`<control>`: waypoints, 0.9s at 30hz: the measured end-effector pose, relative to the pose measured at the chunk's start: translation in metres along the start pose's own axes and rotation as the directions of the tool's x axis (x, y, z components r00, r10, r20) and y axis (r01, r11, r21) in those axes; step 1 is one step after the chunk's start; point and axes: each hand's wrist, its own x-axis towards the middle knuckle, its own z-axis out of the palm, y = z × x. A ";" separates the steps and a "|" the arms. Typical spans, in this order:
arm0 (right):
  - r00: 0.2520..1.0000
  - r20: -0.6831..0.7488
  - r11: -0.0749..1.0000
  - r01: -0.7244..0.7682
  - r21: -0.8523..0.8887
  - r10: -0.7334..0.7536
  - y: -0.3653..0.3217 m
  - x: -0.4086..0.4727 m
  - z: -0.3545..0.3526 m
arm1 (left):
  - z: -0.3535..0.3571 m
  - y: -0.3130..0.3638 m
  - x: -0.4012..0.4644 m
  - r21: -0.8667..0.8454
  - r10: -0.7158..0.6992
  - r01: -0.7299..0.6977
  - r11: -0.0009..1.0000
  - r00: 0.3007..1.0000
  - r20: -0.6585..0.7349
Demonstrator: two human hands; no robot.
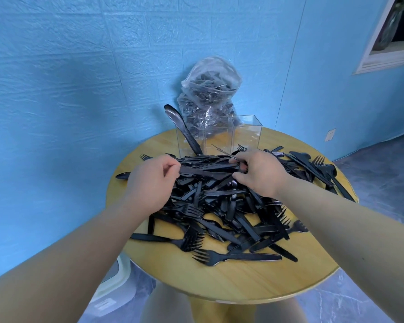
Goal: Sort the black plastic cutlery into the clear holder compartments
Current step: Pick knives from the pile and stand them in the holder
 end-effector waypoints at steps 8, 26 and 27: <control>1.000 -0.011 0.987 -0.006 0.159 0.007 -0.007 -0.013 -0.011 | -0.007 -0.004 -0.005 -0.115 -0.069 0.067 0.991 0.997 -0.014; 0.982 0.130 0.943 -0.172 0.285 0.139 -0.023 -0.015 -0.040 | -0.020 0.009 -0.006 0.229 0.097 -0.121 0.966 0.989 0.112; 0.977 0.148 0.909 -0.198 0.366 0.153 -0.025 -0.014 -0.041 | -0.020 0.010 -0.005 0.224 0.097 -0.118 0.967 0.990 0.100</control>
